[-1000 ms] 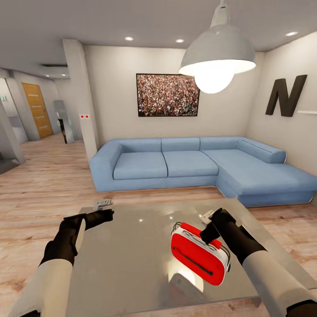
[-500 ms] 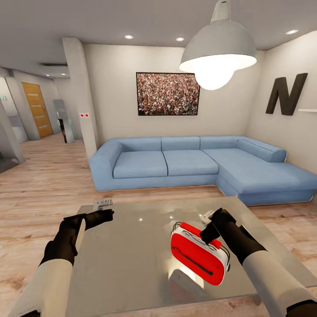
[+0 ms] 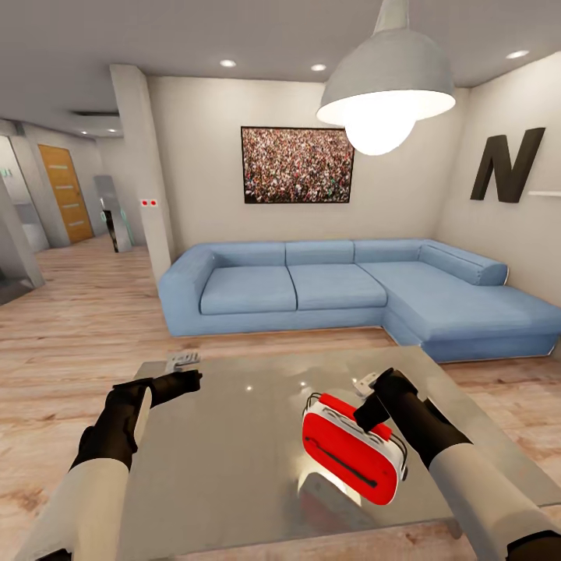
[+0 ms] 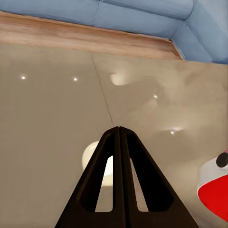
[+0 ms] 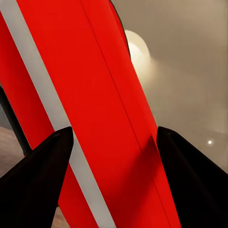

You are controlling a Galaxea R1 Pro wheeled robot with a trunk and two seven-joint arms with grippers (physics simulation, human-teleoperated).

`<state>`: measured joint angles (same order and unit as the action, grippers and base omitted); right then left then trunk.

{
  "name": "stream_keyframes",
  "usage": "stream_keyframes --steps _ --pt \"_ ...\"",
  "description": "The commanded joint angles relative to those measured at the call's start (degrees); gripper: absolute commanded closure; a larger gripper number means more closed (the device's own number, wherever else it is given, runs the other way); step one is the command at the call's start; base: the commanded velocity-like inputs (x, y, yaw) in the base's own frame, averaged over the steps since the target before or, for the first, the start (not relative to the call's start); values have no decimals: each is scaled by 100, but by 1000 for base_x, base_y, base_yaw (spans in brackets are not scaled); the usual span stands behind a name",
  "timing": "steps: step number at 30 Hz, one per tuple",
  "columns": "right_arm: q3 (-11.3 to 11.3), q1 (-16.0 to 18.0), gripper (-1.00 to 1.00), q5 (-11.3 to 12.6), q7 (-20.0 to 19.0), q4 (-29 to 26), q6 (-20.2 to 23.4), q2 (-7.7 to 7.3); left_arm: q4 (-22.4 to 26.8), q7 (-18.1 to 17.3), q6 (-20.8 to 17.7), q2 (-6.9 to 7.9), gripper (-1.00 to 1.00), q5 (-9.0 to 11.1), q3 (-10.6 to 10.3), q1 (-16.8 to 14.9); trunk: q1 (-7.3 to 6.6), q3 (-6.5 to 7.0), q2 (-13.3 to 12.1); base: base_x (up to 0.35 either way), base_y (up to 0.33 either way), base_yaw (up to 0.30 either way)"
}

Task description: Turn on the radio receiver that's on the table in the living room.

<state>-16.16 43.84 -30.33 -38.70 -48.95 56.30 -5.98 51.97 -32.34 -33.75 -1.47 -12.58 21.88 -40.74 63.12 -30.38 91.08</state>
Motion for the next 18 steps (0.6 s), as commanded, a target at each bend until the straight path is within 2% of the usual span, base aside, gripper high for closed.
stream_keyframes --steps 1,12,18 --pt "0 2 100 3 0 -1 -5 0 -1 0 0 -1 100 1 0 0 22 -18 42 0 0 0" --pt "8 2 100 1 2 -1 -5 0 -3 0 0 -2 100 1 0 2 264 -215 483 0 0 0" --pt "2 0 100 1 0 -1 -5 0 -3 0 0 -2 100 1 0 3 264 -215 483 0 0 0"
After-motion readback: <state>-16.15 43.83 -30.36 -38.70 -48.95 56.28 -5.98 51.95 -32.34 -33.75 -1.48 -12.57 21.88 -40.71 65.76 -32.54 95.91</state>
